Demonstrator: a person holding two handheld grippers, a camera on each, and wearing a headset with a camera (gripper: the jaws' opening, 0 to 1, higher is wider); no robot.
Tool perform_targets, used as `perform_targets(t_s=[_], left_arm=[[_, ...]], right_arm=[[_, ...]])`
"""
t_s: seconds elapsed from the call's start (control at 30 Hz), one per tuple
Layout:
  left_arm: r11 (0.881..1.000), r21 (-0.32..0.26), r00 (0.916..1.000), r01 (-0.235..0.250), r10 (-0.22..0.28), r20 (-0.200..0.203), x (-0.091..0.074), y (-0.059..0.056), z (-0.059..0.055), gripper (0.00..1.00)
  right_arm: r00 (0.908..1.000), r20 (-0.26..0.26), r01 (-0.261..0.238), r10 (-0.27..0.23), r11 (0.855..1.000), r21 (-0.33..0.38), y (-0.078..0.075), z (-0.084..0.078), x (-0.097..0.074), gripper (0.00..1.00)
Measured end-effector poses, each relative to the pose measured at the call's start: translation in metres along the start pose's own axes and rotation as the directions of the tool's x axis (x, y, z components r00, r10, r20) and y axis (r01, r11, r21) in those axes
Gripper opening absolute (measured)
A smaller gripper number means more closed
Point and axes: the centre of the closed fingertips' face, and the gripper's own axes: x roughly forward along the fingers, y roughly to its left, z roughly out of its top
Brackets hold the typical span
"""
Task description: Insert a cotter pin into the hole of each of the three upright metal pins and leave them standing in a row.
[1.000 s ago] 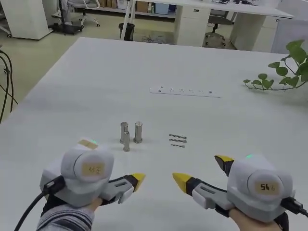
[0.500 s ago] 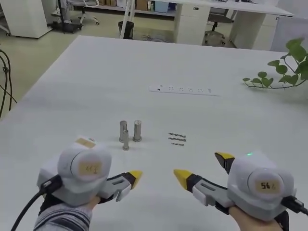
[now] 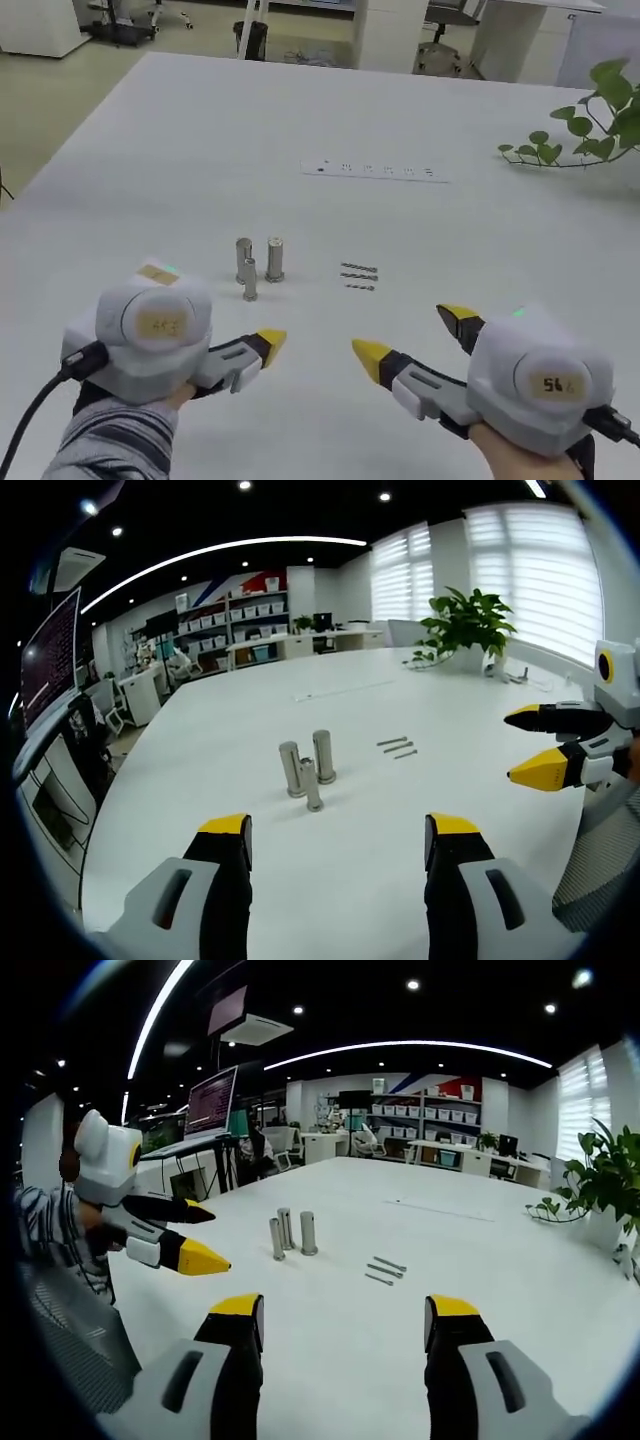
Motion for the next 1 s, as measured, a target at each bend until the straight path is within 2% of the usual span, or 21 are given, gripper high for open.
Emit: perform_targets(t_s=[0.27,0.43,0.53,0.7,0.9,1.0], left_arm=[[0.997,0.059,0.9990,0.044,-0.044,-0.009,0.022,0.003,0.006,0.53],[0.993,0.101,0.9978,0.066,-0.066,-0.011,0.039,0.007,0.005,0.47],[0.990,0.121,0.9977,0.066,-0.064,-0.023,0.049,0.012,0.003,0.39],[0.988,0.136,0.9976,0.067,-0.065,-0.022,0.062,0.017,0.003,0.33],[0.990,0.119,0.9965,0.076,-0.071,-0.044,0.074,0.020,0.000,0.29],[0.992,0.088,0.9958,0.085,-0.081,-0.043,0.080,0.019,-0.001,0.25]], right_arm=[[0.9999,0.017,-0.002,0.001,0.999,0.035,-0.001,0.003,-0.001,0.63],[0.9998,0.018,-0.003,0.003,0.999,0.048,0.000,0.003,-0.001,0.63],[0.9999,0.016,-0.007,0.006,0.998,0.059,0.000,0.002,-0.001,0.63],[0.9998,0.012,-0.015,0.014,0.997,0.071,0.002,0.001,0.000,0.63],[0.9997,0.006,-0.025,0.025,0.998,0.065,0.004,-0.001,0.001,0.63],[0.9996,0.002,-0.029,0.029,0.997,0.073,0.005,-0.002,0.002,0.63]])
